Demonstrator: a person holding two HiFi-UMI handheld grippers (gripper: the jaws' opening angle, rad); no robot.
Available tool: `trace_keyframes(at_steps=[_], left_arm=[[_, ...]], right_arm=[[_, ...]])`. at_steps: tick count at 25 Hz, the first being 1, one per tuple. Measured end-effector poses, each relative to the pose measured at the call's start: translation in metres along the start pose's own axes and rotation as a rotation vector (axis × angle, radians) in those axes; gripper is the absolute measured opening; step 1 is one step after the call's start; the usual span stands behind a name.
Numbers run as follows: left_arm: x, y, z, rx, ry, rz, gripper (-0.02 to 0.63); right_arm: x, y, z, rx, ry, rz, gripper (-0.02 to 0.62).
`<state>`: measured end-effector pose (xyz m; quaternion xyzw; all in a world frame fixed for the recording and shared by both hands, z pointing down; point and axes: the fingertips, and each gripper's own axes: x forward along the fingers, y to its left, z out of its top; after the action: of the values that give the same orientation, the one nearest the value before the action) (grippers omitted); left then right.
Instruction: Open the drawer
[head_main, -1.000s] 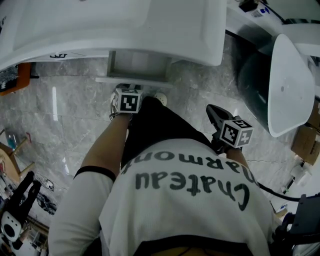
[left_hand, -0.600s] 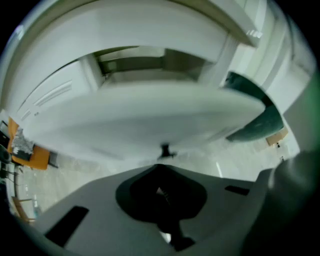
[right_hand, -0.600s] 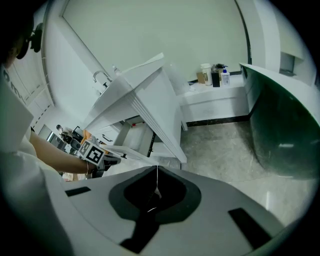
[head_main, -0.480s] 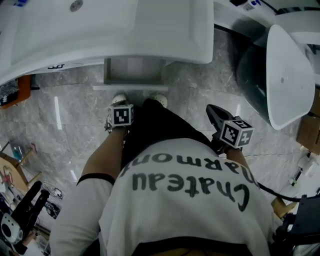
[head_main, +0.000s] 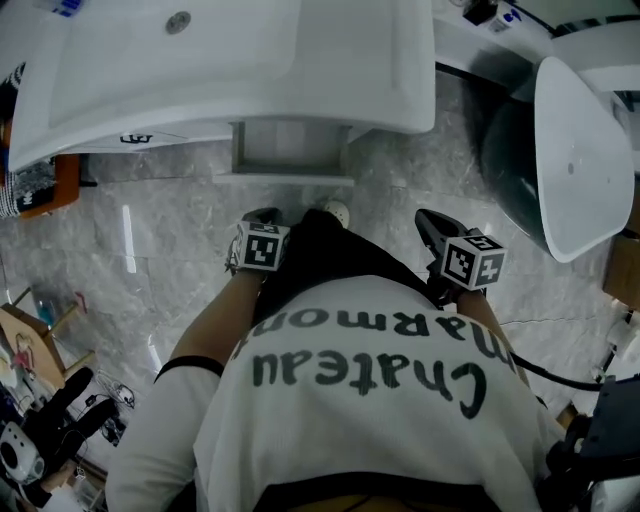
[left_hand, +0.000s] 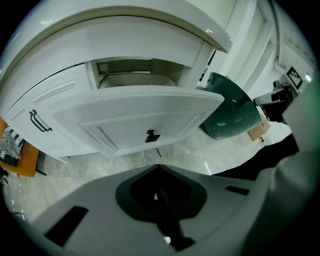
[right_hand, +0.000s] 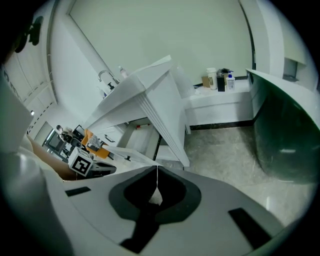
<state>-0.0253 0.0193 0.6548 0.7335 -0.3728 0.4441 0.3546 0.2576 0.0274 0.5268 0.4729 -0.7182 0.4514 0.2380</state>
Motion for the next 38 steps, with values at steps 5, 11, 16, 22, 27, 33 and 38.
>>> trace_keyframes(at_steps=[5, 11, 16, 22, 27, 33, 38], left_arm=[[-0.044, 0.047, 0.008, -0.028, -0.109, 0.013, 0.003], [-0.129, 0.072, 0.018, -0.337, -0.286, -0.124, 0.003], [-0.221, 0.070, 0.051, -0.331, -0.454, -0.277, 0.003], [-0.304, 0.069, 0.055, -0.231, -0.599, -0.361, 0.003], [-0.341, 0.064, 0.043, -0.123, -0.646, -0.376, 0.003], [-0.344, 0.070, 0.019, -0.104, -0.624, -0.386, 0.003], [-0.338, 0.077, 0.014, -0.088, -0.606, -0.380, 0.003]], right_arm=[[0.009, 0.014, 0.002, 0.009, 0.012, -0.044, 0.011], [-0.004, 0.072, 0.038, 0.000, -0.131, 0.014, 0.011], [-0.017, 0.149, 0.071, -0.105, -0.239, 0.057, 0.011], [-0.021, 0.244, 0.059, -0.162, -0.321, 0.104, 0.011], [-0.019, 0.284, 0.033, -0.160, -0.330, 0.109, 0.011], [-0.016, 0.300, 0.011, -0.187, -0.311, 0.063, 0.011], [-0.015, 0.303, 0.010, -0.178, -0.329, 0.047, 0.011]])
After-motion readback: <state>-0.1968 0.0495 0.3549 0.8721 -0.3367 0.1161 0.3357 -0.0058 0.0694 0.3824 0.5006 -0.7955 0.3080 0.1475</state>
